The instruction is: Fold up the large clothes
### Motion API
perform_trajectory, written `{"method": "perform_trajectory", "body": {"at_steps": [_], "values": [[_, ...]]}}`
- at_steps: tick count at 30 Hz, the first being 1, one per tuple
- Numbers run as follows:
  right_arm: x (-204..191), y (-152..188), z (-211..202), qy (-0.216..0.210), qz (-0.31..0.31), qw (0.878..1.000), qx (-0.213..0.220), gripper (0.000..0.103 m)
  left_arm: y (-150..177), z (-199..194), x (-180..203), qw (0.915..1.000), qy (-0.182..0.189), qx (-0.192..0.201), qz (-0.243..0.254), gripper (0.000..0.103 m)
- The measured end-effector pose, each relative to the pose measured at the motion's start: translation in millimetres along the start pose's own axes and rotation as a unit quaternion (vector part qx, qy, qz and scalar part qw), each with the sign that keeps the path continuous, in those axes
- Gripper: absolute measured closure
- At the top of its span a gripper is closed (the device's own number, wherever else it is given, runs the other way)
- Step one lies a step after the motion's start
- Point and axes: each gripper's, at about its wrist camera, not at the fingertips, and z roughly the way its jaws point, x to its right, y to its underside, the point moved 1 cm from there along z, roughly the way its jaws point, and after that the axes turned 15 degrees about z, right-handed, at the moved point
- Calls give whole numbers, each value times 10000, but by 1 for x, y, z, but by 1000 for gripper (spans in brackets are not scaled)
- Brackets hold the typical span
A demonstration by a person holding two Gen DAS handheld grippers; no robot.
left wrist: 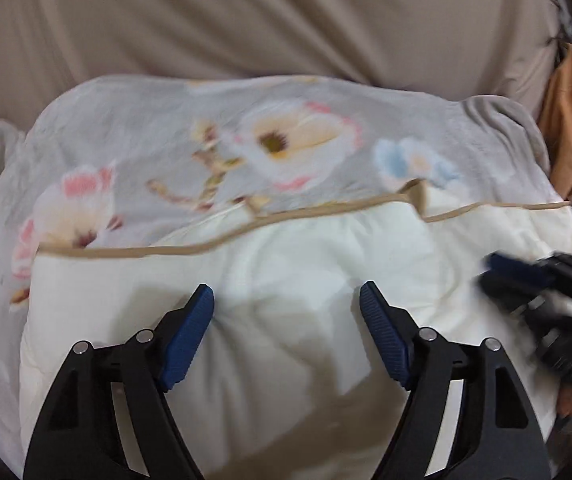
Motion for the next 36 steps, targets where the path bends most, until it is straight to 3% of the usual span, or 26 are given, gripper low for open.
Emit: {"method": "perform_trajectory", "body": {"at_steps": [4, 8, 9, 14, 16, 19, 20, 22, 24, 25, 26, 27, 29, 34, 36], "values": [[68, -3, -6, 481, 751, 9960, 59, 87, 24, -4, -42, 9996, -61, 14, -287, 28], [127, 9, -16, 916, 1311, 9870, 160, 92, 43, -12, -56, 9979, -583, 78, -273, 28], [138, 13, -18, 1049, 1426, 9840, 193, 92, 48, -14, -64, 9975, -542, 102, -435, 28], [164, 21, -31, 924, 1934, 9766, 183, 95, 58, -24, -95, 9913, -402, 246, -1229, 38], [162, 16, -54, 901, 1977, 9746, 537, 84, 54, -36, -102, 9886, -337, 338, -1428, 36], [166, 5, -83, 655, 2204, 9676, 1045, 59, 44, -64, -121, 9798, -356, 657, -1855, 20], [170, 1, -87, 541, 2333, 9652, 1052, 58, 42, -69, -126, 9773, -349, 726, -1959, 14], [177, -5, -79, 449, 2495, 9639, 819, 58, 38, -67, -139, 9736, -293, 661, -2163, 13], [181, -5, -55, 537, 2550, 9649, 315, 57, 37, -51, -145, 9739, -139, 344, -2241, 13], [181, -3, -42, 629, 2557, 9647, 83, 60, 38, -42, -144, 9739, -23, 196, -2260, 22], [180, 0, -34, 678, 2550, 9646, -62, 67, 40, -33, -142, 9749, 135, 48, -2223, 45], [178, 3, -28, 628, 2517, 9656, -160, 85, 42, -24, -139, 9759, 281, -131, -2159, 57], [168, 1, -35, 600, 2353, 9700, 53, 92, 41, -22, -134, 9780, 303, -160, -2058, 88], [151, -32, -98, 49, 2254, 9661, 1261, 94, 16, -59, -136, 9803, 158, 568, -1886, 93], [147, -40, -96, 252, 2127, 9669, 1389, 94, 12, -56, -135, 9833, -140, 522, -1740, 93]]}}
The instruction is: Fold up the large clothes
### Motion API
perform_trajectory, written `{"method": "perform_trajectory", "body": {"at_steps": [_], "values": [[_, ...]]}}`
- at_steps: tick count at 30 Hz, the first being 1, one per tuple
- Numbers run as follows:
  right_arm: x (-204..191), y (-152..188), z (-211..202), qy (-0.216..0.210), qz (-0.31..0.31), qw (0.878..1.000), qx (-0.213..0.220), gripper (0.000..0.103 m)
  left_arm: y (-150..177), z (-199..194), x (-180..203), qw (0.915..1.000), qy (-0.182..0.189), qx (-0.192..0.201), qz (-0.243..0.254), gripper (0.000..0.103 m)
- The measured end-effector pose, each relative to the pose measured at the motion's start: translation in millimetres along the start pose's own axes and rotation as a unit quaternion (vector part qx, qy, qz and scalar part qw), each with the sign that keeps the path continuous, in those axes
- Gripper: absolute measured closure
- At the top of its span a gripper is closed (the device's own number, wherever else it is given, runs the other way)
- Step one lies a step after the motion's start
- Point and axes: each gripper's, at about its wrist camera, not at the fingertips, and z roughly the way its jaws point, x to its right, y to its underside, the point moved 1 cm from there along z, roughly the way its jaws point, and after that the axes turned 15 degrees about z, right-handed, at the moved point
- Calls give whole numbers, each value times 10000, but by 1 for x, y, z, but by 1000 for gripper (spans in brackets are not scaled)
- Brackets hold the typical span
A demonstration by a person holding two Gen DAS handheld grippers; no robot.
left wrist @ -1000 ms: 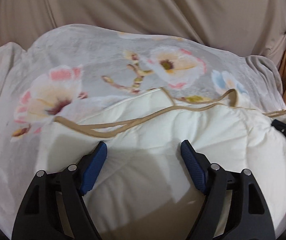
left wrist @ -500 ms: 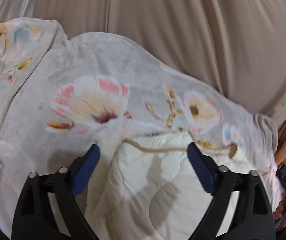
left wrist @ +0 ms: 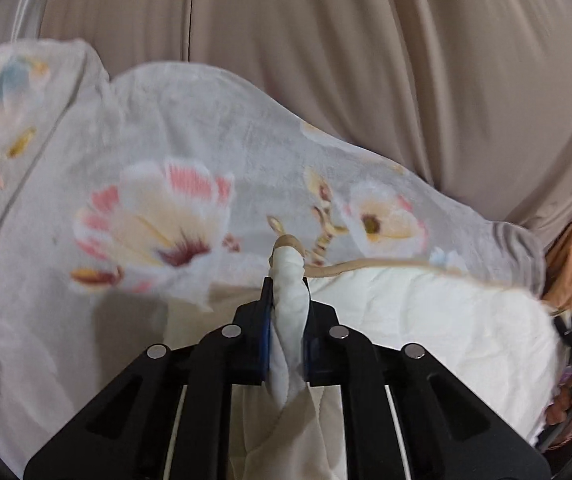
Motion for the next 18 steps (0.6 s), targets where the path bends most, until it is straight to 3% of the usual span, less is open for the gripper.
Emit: {"method": "perform_trajectory", "body": {"at_steps": [2, 4, 6, 9, 11, 14, 16, 18], "values": [[9, 9, 30, 350, -13, 9989, -311, 95, 7, 23, -2, 9994, -89, -318, 32, 92], [26, 32, 72, 901, -112, 9918, -894, 95, 29, 57, -9, 9966, -240, -784, 30, 91], [45, 51, 100, 981, 103, 9856, -1374, 94, 40, 69, -15, 9968, -156, -783, -99, 89], [39, 49, 102, 1135, -136, 9825, -1468, 91, 38, 68, -12, 9967, -293, -759, -5, 88], [38, 45, 97, 1133, -127, 9836, -1400, 89, 36, 65, -13, 9971, -256, -721, -30, 87], [32, 27, 56, 981, 63, 9926, -708, 81, 29, 35, -13, 9982, -419, -428, -65, 81], [15, 20, 24, 835, -81, 9961, -275, 77, 20, -3, 1, 9982, -573, 65, 184, 73], [-21, 26, 3, 524, -480, 9972, -249, 77, 10, -38, 30, 9961, -462, 428, 619, 71]]}}
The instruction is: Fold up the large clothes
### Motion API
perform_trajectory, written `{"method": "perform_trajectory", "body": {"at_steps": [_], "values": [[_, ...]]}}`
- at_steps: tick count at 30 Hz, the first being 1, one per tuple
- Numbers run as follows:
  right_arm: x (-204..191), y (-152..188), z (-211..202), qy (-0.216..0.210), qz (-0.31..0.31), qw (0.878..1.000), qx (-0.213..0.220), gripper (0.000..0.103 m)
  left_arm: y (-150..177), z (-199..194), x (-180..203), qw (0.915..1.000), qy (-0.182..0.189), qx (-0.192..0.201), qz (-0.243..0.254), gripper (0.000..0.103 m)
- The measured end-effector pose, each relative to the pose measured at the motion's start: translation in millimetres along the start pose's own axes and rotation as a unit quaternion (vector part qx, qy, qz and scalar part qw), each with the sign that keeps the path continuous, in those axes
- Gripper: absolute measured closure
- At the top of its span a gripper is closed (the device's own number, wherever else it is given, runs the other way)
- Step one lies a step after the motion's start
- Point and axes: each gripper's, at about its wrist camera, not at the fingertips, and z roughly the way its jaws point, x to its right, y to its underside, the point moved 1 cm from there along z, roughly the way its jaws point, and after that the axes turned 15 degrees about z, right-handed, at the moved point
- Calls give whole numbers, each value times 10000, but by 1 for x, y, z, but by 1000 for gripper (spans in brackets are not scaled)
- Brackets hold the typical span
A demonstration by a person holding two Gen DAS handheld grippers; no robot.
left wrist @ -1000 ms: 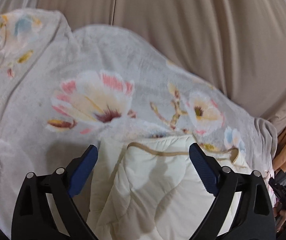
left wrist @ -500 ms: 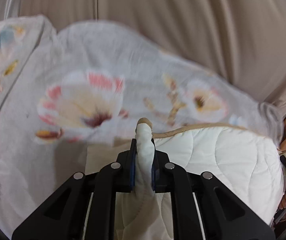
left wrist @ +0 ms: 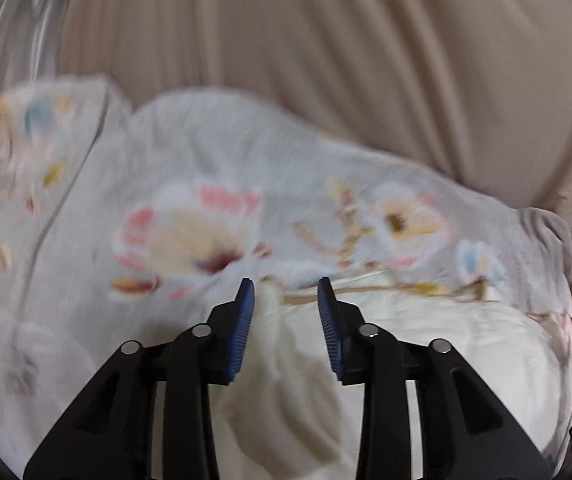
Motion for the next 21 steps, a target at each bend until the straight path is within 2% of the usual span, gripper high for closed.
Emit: {"method": "perform_trajectory", "body": {"at_steps": [2, 3, 6, 7, 9, 10, 12, 14, 15, 17, 19, 21], "values": [[-43, 19, -8, -416, -502, 9976, -231, 77, -9, -20, 35, 9983, 333, 166, 444, 70], [-68, 35, -6, -732, -768, 9930, -521, 80, -9, -23, 59, 9955, 607, 148, 716, 69], [-122, 89, 10, -1377, -1367, 9717, -1347, 90, 12, -1, 121, 9825, 1294, -352, 1291, 68], [-132, 105, 15, -1403, -1599, 9660, -1470, 91, 22, 11, 134, 9791, 1365, -557, 1399, 67], [-138, 127, 22, -1154, -2081, 9615, -1371, 92, 44, 35, 144, 9752, 1337, -911, 1510, 67], [-131, 130, 24, -1012, -2183, 9621, -1284, 92, 53, 41, 140, 9758, 1293, -897, 1518, 68], [-103, 119, 29, -783, -1891, 9706, -1270, 97, 60, 39, 121, 9786, 1185, -808, 1478, 69], [-56, 100, 31, -432, -1365, 9823, -1208, 103, 64, 33, 98, 9838, 790, -765, 1417, 69], [-31, 91, 28, -125, -1145, 9874, -1087, 103, 67, 30, 81, 9863, 453, -755, 1392, 69], [25, 78, 23, 386, -627, 9927, -959, 103, 76, 26, 46, 9892, 77, -816, 1216, 69], [69, 71, 18, 566, -73, 9937, -968, 103, 86, 23, 13, 9924, 53, -912, 830, 69], [84, 70, 15, 474, 298, 9926, -1076, 103, 86, 20, 4, 9927, 11, -998, 676, 71]]}}
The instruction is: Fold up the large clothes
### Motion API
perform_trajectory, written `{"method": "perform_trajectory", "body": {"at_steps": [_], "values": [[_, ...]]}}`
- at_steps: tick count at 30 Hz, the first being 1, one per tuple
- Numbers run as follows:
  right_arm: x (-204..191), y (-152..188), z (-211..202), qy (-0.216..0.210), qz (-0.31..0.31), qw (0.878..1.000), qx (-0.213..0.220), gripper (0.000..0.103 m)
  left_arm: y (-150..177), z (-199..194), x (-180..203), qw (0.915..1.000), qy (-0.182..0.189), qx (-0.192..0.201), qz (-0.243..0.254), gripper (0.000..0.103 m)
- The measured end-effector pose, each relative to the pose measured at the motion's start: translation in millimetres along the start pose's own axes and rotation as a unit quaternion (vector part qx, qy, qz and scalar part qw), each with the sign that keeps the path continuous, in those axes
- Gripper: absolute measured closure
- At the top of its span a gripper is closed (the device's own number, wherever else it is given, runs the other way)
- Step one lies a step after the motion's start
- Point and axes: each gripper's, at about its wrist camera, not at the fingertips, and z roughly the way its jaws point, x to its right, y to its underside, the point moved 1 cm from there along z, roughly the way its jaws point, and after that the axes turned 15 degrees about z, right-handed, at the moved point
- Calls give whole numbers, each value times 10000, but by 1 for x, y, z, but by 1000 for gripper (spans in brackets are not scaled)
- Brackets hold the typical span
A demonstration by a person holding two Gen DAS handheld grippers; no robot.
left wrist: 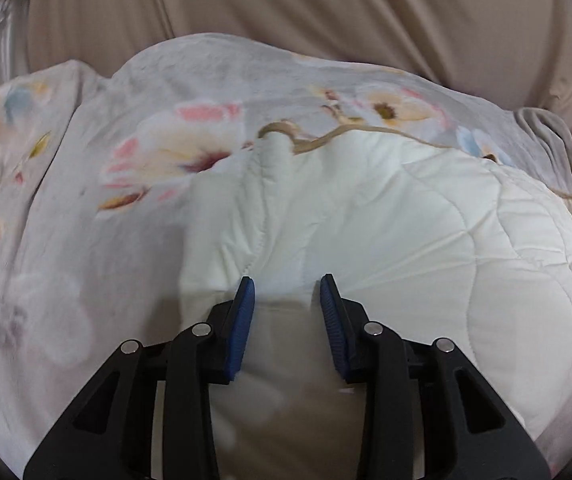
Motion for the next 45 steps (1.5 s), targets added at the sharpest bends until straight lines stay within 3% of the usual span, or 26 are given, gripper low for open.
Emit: {"method": "perform_trajectory", "body": {"at_steps": [2, 3, 6, 8, 11, 13, 16, 22, 24, 25, 26, 28, 30, 32, 35, 39, 45], "values": [[-17, -5, -8, 251, -89, 9995, 158, 103, -12, -5, 3, 9998, -155, -66, -68, 73], [-30, -10, -14, 211, -166, 9992, 296, 98, -24, -10, 6, 9999, -90, 31, -98, 72], [-77, -31, -21, -327, -337, 9976, 502, 97, -62, -23, 16, 9985, 161, 471, -226, 66], [-101, -49, -4, -262, -578, 9965, 552, 97, -86, -11, 23, 9977, 286, 548, -280, 57], [-96, -68, 45, 189, -499, 9982, 277, 97, -101, 37, 20, 9994, 75, 117, -330, 57], [-77, -66, 75, 463, -340, 9984, -5, 103, -90, 70, 11, 9990, -48, -283, -343, 57], [-60, -64, 80, 82, 34, 9998, -189, 103, -73, 79, -4, 9974, 324, -157, -624, 57], [-72, -61, 82, 382, -234, 9989, -157, 103, -71, 82, 5, 9987, 50, -170, -486, 57], [-73, -63, 69, 275, -84, 9996, -25, 102, -72, 81, 5, 9987, 25, -177, -467, 57], [-75, -63, 57, 64, 25, 10000, 42, 92, -72, 79, 6, 9988, -4, -179, -449, 57], [-81, -60, 47, -132, 69, 9999, 58, 89, -72, 75, 6, 9989, -54, -163, -441, 57], [-100, -51, 32, -340, -122, 9993, 70, 89, -73, 53, 6, 9985, -106, 21, -537, 58], [-132, -38, 19, -552, -560, 9969, 44, 89, -71, 23, 5, 9972, 94, 272, -694, 54], [-164, -21, 15, -895, -906, 9917, -187, 89, -65, -6, 1, 9954, 202, 411, -836, 35], [-200, 2, 23, -1120, -1282, 9842, -487, 89, -43, -34, -14, 9925, 196, 380, -1146, 22], [-225, 29, 49, -1034, -1663, 9777, -759, 89, 5, -41, -39, 9865, 131, 56, -1633, 18], [-223, 45, 65, -925, -1795, 9763, -776, 90, 54, -13, -38, 9721, 704, -321, -2215, 13]]}}
